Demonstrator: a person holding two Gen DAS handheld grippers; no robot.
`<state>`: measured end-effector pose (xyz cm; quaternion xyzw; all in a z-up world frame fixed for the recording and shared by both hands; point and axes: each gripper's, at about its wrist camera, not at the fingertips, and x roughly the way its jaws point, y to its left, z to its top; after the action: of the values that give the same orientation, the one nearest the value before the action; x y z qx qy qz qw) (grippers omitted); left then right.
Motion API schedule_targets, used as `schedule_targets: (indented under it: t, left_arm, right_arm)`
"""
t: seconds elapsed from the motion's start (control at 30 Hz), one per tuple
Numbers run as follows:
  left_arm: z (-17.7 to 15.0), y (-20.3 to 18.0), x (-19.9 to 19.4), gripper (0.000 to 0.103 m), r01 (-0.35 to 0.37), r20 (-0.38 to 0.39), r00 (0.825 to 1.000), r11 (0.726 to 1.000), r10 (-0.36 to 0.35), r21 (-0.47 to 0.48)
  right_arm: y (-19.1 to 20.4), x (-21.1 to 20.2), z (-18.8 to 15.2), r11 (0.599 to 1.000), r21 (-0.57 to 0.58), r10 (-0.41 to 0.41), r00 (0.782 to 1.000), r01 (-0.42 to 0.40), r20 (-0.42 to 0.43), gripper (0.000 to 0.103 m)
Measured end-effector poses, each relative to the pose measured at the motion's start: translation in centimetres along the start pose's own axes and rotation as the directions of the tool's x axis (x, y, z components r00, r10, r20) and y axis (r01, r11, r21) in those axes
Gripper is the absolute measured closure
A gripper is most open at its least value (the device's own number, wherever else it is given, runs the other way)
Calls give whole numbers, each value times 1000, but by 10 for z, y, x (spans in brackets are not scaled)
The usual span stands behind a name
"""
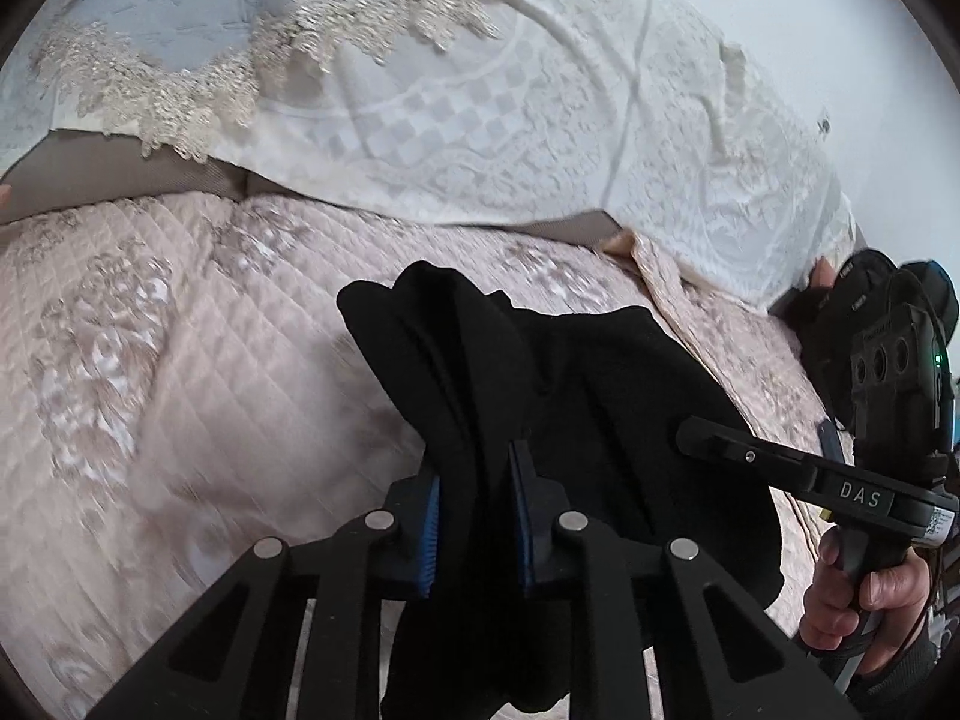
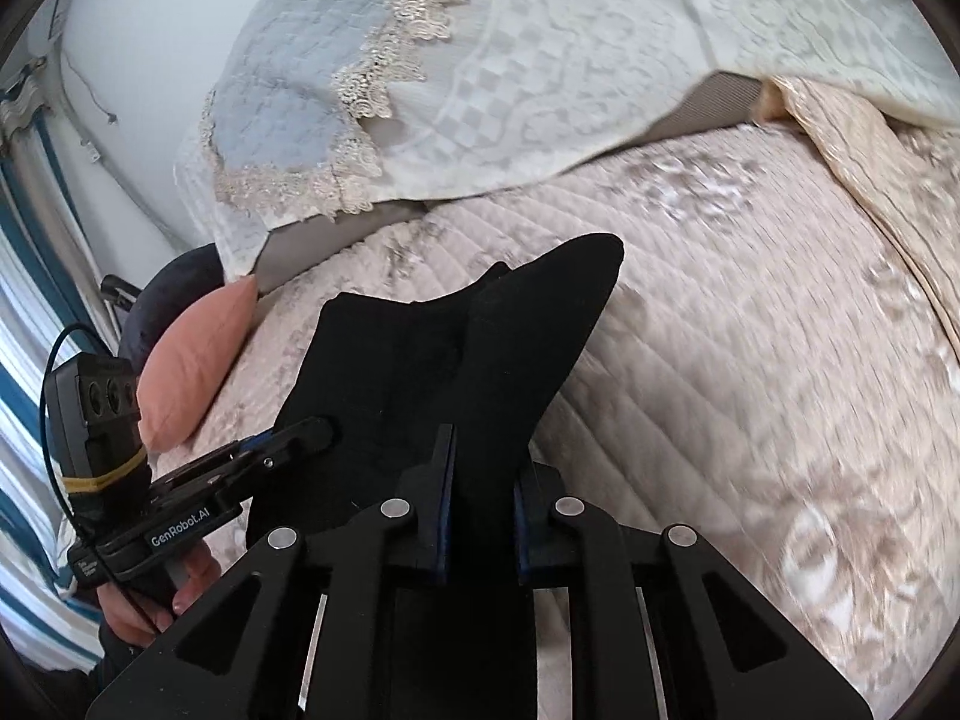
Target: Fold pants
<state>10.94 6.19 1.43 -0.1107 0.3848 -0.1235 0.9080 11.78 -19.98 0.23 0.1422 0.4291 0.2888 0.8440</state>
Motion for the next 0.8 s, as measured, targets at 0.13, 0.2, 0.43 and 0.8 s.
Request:
schedule_targets:
  t: [0.13, 0.2, 0.43, 0.8]
  left_arm:
    - [18, 19, 0, 82, -32, 24, 999, 999, 32, 2]
    - [27, 29, -1, 82, -44, 34, 998, 999, 44, 1]
    - [59, 60, 8, 81, -73, 63, 995, 997, 72, 10]
    - [68, 102, 48, 81, -86, 15, 996, 996, 86, -31]
  right_arm:
    - [18, 20, 18, 999, -38, 17, 1000, -17, -4, 88]
    - [26, 31, 29, 998, -55, 26, 1000, -26, -6, 88]
    - [39, 66, 66, 996, -83, 43, 999, -44, -8, 88]
    - [25, 123, 86, 998, -45, 45, 997, -48, -64, 88]
